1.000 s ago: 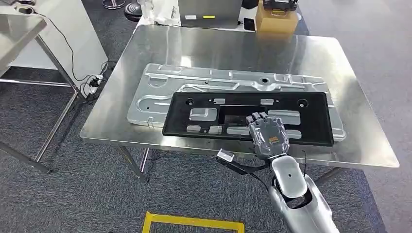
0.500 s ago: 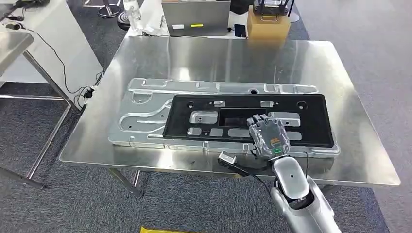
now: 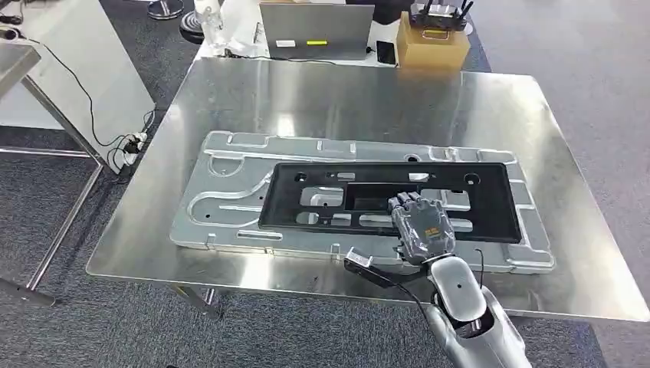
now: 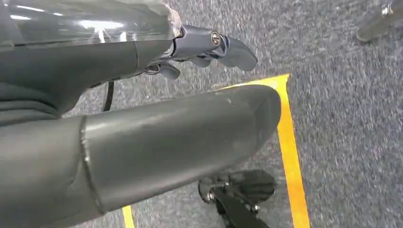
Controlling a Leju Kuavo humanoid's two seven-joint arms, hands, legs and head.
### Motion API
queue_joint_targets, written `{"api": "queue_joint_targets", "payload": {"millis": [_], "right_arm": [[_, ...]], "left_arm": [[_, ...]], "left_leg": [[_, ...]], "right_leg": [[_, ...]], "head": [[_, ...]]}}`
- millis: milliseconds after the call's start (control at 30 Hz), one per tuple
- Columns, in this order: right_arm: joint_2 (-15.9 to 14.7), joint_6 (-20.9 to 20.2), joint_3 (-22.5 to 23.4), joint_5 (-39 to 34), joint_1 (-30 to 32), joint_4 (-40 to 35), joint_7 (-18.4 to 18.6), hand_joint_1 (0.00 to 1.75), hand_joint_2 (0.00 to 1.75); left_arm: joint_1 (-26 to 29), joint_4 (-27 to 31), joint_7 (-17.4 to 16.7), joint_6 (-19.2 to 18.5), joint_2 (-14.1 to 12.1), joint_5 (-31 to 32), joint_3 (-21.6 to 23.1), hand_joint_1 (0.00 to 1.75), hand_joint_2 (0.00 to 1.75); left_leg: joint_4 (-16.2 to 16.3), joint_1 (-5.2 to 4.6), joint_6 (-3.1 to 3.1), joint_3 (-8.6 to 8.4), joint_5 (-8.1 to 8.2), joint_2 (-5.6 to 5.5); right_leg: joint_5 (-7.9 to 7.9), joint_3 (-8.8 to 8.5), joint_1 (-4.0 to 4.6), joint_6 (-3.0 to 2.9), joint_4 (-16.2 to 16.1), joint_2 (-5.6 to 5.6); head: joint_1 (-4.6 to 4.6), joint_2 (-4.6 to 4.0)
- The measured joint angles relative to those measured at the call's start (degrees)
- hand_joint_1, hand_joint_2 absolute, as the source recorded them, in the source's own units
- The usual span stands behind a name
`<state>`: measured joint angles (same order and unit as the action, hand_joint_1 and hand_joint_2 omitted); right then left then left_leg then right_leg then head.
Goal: Take the parts from the cabinet and place them on the table.
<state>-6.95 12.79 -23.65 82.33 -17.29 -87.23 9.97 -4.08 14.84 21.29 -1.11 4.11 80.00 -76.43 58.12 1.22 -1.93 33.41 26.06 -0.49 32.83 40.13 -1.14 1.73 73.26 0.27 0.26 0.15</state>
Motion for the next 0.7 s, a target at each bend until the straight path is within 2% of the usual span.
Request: {"api": "queue_joint_targets", "payload": {"millis": [67,100,133,167,233,267,300,333,400,433,467,500,533,567,600,633,667,700], "right_arm": [[-0.2,0.0,0.3,-0.8,0.0,0.4,0.0,1.75,1.75],[-0.3,0.1,0.6,-1.2,0.1,0.8,0.0,1.75,1.75],[-0.3,0.3,0.8,-1.6,0.1,1.1,0.0,1.75,1.75],[-0.3,0.3,1.0,-1.8,0.3,1.3,0.0,1.75,1.75],[-0.4,0.4,1.3,-1.9,0.6,1.6,-0.2,1.75,1.75],[-0.5,0.4,1.6,-2.0,0.7,1.7,-0.2,1.75,1.75],[-0.5,0.5,1.8,-2.0,0.8,1.7,-0.2,1.75,1.75],[-0.5,0.6,2.1,-2.2,0.8,1.9,-0.2,1.75,1.75],[-0.5,0.7,2.3,-2.5,0.9,2.1,-0.3,1.75,1.75],[-0.5,0.7,2.4,-2.7,1.2,2.4,-0.4,1.75,1.75],[-0.5,0.7,2.4,-2.7,1.5,2.5,-0.5,1.75,1.75],[-0.5,0.7,2.5,-2.8,1.9,2.7,-0.5,1.75,1.75],[-0.5,0.7,2.6,-2.8,2.2,2.8,-0.7,1.75,1.75],[-0.5,0.7,2.7,-2.8,2.3,2.8,-0.7,1.75,1.75],[-0.5,0.7,2.8,-2.9,2.3,2.9,-0.8,1.75,1.75],[-0.5,0.7,2.9,-2.9,2.3,3.0,-0.9,1.75,1.75],[-0.5,0.8,3.0,-2.9,2.4,3.1,-0.8,1.75,1.75],[-0.5,0.8,3.2,-2.9,2.5,3.1,-0.8,1.75,1.75]], "left_arm": [[0.1,0.0,0.0,-0.1,0.0,0.0,0.0,0.0,0.0],[0.2,0.0,0.0,-0.1,0.0,0.0,0.0,0.0,0.0],[-0.1,0.0,0.0,-0.1,0.0,0.0,0.0,0.0,0.0],[-0.1,0.0,0.0,-0.1,-0.2,0.0,0.0,0.0,0.0],[-0.1,-0.1,0.0,-0.1,-0.3,0.0,0.0,0.0,0.0],[-0.2,-0.1,0.0,-0.1,-0.3,0.0,0.0,0.0,0.0],[-0.1,-0.1,0.0,-0.1,-0.3,0.0,0.0,0.0,0.0],[-0.2,-0.2,0.0,-0.1,-0.4,0.0,0.0,0.0,0.0],[-0.2,-0.2,0.1,0.1,-0.6,-0.1,0.0,0.0,0.0],[-0.1,-0.2,0.1,0.3,-0.7,-0.2,0.0,0.0,0.0],[0.0,-0.2,0.1,0.3,-0.8,-0.2,0.0,0.0,0.0],[0.0,-0.2,0.2,0.3,-0.8,-0.2,0.0,0.0,0.0],[0.1,-0.2,0.2,0.3,-0.9,-0.2,0.0,0.0,0.0],[0.1,-0.2,0.2,0.3,-0.9,-0.3,0.0,0.0,0.0],[0.1,-0.2,0.3,0.3,-1.1,-0.3,0.0,0.0,0.0],[0.1,-0.2,0.3,0.3,-1.3,-0.3,0.0,0.0,0.0],[0.0,-0.2,0.4,0.3,-1.2,-0.4,0.0,0.0,0.0],[-0.1,-0.2,0.3,0.3,-1.2,-0.4,0.0,0.0,0.0]], "left_leg": [[0.2,0.13,0.37,-1.29,0.97,-0.05],[0.1,0.14,0.77,-1.24,1.46,-0.06],[0.5,-0.19,1.27,-1.46,1.77,-0.12],[0.2,-0.16,1.58,-1.35,1.69,-0.14],[-0.2,-0.09,2.23,-1.74,1.86,-0.06],[-0.2,-0.04,2.69,-2.0,2.31,-0.03],[0.9,0.08,2.81,-1.81,2.82,0.18],[4.5,0.08,2.84,-0.12,4.55,0.2],[13.6,0.06,3.01,4.92,8.03,0.19],[17.3,0.06,3.03,7.33,8.78,0.19],[18.3,0.05,2.96,8.55,7.99,0.19],[16.7,0.03,2.78,8.43,5.94,0.19],[12.8,-0.02,2.47,7.16,2.82,0.19],[7.2,-0.13,1.98,5.06,-0.71,0.19],[2.7,-0.42,1.37,3.62,-2.8,0.18],[2.4,-0.75,1.12,2.89,-2.03,0.25],[1.1,-0.75,1.05,2.41,-1.42,0.21],[1.3,-0.9,1.05,2.63,-1.45,0.12]], "right_leg": [[-6.52,-3.45,-0.28,0.04,-9.3,-0.15],[-7.49,-4.77,-0.28,-0.09,-12.6,-0.34],[-7.01,-5.12,0.32,-0.34,-13.7,-0.28],[-6.75,-4.87,0.35,-0.86,-13.4,-0.19],[-6.43,-4.85,0.6,-1.49,-13.6,0.01],[-6.45,-5.44,0.06,-2.1,-14.2,0.11],[-6.36,-6.05,0.04,-2.45,-14.5,0.01],[-6.17,-6.48,0.07,-2.93,-14.6,-0.14],[-5.7,-7.03,0.35,-3.49,-14.6,-0.18],[-5.39,-7.32,0.5,-3.58,-14.6,-0.16],[-5.1,-7.67,0.63,-3.6,-14.6,-0.1],[-4.76,-8.12,0.74,-3.6,-14.6,-0.04],[-4.36,-8.66,0.85,-3.55,-14.5,0.03],[-3.89,-9.29,0.96,-3.47,-14.5,0.05],[-3.45,-9.75,1.01,-3.34,-14.5,0.04],[-3.11,-9.62,1.5,-2.91,-14.3,0.04],[-3.06,-9.41,1.21,-2.68,-14.3,0.21],[-3.08,-9.33,1.1,-2.39,-14.4,0.1]], "head": [[0.0,0.0],[0.0,0.0],[0.02,0.0],[-0.04,0.0],[-0.02,0.0],[-0.04,0.0],[0.0,0.0],[-0.07,0.0],[-0.07,0.0],[-0.06,0.0],[-0.04,0.0],[-0.07,0.0],[-0.04,0.0],[-0.04,0.0],[-0.04,0.0],[-0.02,0.0],[-0.09,0.0],[-0.04,0.0]]}}
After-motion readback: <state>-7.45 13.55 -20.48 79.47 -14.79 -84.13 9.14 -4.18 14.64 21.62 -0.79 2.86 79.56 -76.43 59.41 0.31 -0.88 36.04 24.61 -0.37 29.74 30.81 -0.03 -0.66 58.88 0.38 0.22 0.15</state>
